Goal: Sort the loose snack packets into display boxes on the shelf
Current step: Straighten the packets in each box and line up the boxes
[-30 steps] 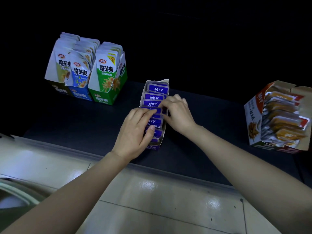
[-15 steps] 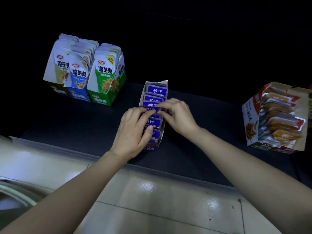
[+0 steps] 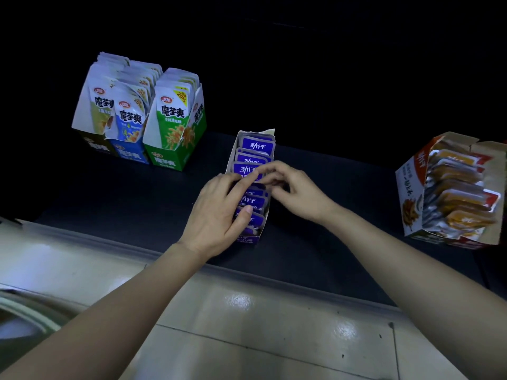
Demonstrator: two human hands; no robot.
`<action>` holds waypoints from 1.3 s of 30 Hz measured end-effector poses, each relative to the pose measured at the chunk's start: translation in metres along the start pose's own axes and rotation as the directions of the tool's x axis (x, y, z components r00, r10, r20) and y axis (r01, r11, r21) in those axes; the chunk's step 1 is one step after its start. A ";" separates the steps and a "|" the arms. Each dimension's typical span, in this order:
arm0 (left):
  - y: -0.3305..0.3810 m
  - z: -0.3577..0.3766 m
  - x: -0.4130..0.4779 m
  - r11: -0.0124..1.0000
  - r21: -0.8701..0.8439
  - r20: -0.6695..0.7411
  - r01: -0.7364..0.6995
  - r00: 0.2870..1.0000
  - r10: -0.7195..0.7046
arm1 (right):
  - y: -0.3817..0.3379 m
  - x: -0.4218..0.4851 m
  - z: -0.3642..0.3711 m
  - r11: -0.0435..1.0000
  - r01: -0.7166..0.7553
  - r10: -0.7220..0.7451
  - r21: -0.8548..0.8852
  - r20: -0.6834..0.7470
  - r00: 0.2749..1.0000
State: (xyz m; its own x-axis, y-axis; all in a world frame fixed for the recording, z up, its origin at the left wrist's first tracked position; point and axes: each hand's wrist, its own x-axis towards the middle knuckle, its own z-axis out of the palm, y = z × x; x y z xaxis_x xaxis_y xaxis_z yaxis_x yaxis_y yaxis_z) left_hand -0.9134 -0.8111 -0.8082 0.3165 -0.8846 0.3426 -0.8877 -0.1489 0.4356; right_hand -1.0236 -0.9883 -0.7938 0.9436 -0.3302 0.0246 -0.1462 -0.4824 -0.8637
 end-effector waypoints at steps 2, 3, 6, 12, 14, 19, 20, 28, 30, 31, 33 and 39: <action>0.000 0.001 0.002 1.000 -0.007 0.011 0.025 1.000 -0.025 | -0.001 0.005 -0.001 1.000 -0.016 0.013 -0.027 -0.110 0.994; 0.001 0.001 0.003 0.999 -0.016 0.013 0.036 0.999 -0.036 | 0.001 0.009 -0.002 0.993 -0.006 -0.016 -0.117 -0.187 0.982; 0.000 0.002 0.003 0.999 -0.027 0.014 0.040 0.999 -0.039 | 0.007 0.024 0.000 0.897 -0.042 -0.070 -0.440 -0.235 0.970; 0.000 0.002 0.003 0.999 -0.033 0.003 0.031 1.000 -0.031 | 0.004 0.036 0.009 0.833 -0.037 -0.150 -0.553 -0.288 0.946; 0.000 0.001 0.003 0.999 -0.040 -0.001 0.025 1.000 -0.025 | 0.002 0.038 0.009 0.810 -0.013 -0.164 -0.586 -0.248 0.955; -0.002 0.001 0.003 0.999 -0.038 0.001 0.014 1.000 -0.014 | 0.003 0.038 0.012 0.837 -0.010 -0.131 -0.548 -0.218 0.967; -0.001 0.001 0.003 0.999 -0.035 0.000 0.014 1.000 -0.014 | 0.002 0.038 0.012 0.834 0.013 -0.157 -0.551 -0.214 0.964; -0.003 0.001 0.004 0.999 0.027 -0.039 0.034 0.999 -0.033 | 0.005 0.021 0.007 0.955 0.118 -0.193 -0.271 -0.272 0.943; -0.001 0.004 0.006 0.996 0.028 -0.078 0.081 0.994 -0.078 | 0.009 0.015 0.011 0.981 0.089 -0.124 -0.174 -0.198 0.972; -0.001 0.005 0.007 0.994 0.009 -0.093 0.112 0.990 -0.110 | 0.010 0.013 0.013 0.987 0.082 -0.105 -0.137 -0.168 0.980; -0.001 0.007 0.011 0.990 -0.028 -0.093 0.141 0.985 -0.143 | 0.008 0.013 0.013 0.997 0.065 -0.071 -0.047 -0.137 0.988; -0.007 0.017 0.031 0.977 0.007 -0.053 0.213 0.976 -0.213 | 0.000 0.006 0.019 0.981 -0.077 0.095 0.176 -0.096 0.991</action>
State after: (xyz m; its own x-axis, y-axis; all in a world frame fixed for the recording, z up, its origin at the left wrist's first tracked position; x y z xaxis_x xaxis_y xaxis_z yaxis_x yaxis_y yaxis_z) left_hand -0.9034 -0.8447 -0.8145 0.5152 -0.8082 0.2853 -0.8022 -0.3375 0.4925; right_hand -1.0121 -0.9752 -0.8031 0.8926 -0.4507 -0.0091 -0.1639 -0.3056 -0.9379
